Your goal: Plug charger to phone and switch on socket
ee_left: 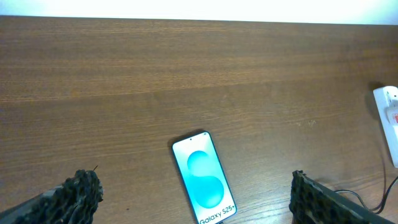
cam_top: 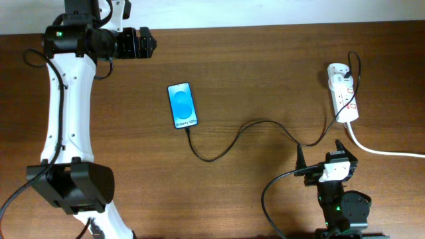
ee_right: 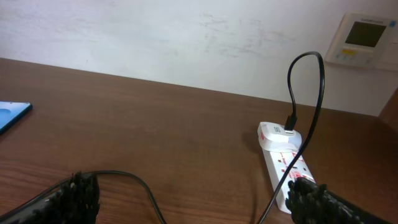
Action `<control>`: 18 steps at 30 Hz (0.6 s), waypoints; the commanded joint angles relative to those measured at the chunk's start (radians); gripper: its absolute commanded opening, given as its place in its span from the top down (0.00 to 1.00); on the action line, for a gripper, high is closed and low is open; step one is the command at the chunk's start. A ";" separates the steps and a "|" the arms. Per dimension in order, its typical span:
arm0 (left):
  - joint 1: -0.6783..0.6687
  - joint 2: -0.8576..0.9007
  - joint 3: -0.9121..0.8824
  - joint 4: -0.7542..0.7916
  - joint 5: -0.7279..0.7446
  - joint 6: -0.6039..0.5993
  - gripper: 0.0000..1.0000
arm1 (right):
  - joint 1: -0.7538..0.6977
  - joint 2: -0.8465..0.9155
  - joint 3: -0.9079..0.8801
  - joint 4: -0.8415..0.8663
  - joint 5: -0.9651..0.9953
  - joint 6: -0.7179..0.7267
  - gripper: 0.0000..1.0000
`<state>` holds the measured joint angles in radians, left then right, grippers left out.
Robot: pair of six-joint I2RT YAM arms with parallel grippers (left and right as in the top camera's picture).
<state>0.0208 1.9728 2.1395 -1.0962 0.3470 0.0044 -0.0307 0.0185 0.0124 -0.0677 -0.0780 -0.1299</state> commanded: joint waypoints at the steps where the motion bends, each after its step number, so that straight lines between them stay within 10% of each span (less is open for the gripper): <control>1: 0.006 -0.008 0.010 0.002 0.000 0.008 0.01 | 0.004 -0.010 -0.007 -0.004 0.011 0.006 0.02; 18: 0.006 -0.008 0.010 0.002 -0.017 0.012 0.01 | 0.004 -0.010 -0.007 -0.004 0.011 0.006 0.02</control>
<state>0.0208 1.9728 2.1395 -1.0962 0.3470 0.0044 -0.0307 0.0185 0.0124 -0.0677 -0.0780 -0.1303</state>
